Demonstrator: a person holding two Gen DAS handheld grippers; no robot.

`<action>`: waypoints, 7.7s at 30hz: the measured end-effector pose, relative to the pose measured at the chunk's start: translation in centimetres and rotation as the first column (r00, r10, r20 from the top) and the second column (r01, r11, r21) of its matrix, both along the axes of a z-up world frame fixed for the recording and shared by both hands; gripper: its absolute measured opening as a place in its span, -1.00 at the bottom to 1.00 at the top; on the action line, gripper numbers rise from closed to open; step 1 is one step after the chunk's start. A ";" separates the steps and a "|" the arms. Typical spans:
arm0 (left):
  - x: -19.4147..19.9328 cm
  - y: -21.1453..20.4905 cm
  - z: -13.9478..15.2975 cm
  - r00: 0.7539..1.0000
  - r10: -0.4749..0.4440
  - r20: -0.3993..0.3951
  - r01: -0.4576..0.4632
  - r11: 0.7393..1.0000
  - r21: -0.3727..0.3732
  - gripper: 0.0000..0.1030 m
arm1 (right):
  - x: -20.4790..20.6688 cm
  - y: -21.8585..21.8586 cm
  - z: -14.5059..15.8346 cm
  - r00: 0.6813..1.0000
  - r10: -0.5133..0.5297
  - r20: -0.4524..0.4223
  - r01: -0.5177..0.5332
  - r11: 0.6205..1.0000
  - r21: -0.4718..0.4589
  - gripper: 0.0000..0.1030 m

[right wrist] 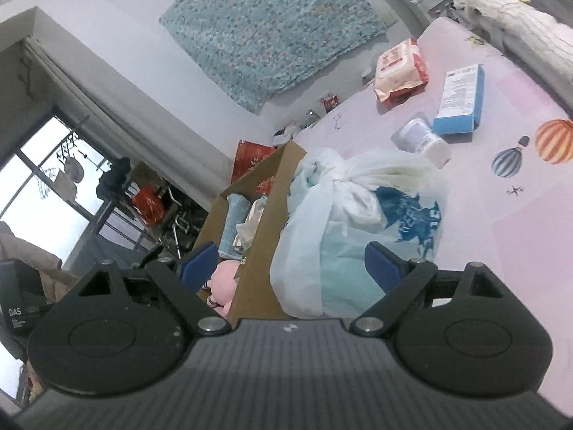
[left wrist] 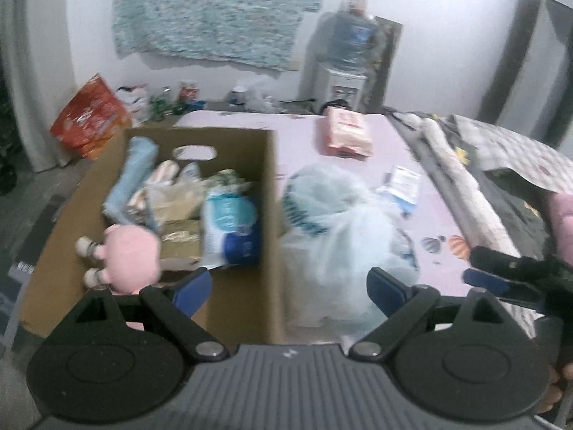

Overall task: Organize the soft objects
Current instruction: 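Move both grippers from the box back over the bed, then lower the left gripper onto the white yogurt cup while the right gripper closes in beside it, then grasp the yogurt cup with the left gripper while the right gripper steadies it, then carry the yogurt cup into the box and open the left gripper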

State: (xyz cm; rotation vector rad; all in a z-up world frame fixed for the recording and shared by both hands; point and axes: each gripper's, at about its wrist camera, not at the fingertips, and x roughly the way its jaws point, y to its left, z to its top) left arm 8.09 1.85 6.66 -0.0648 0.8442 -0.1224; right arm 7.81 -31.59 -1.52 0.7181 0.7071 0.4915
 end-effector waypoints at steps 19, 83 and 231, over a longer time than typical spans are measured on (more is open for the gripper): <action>16.0 -9.4 0.1 0.977 -0.148 -0.154 0.144 0.989 -0.038 0.84 | 2.8 -7.6 -3.6 0.986 -0.156 -0.055 0.159 0.986 0.059 0.74; 29.4 -24.1 -11.1 0.804 -0.265 -0.532 0.335 0.942 0.037 -0.18 | 18.4 -7.6 -13.6 0.971 -0.147 -0.187 0.134 0.988 -0.080 -0.61; 8.6 19.3 -13.3 0.864 0.166 -0.475 -0.395 0.809 -0.435 0.22 | 5.2 33.0 0.5 0.780 0.626 -0.007 -0.430 0.527 -0.733 0.35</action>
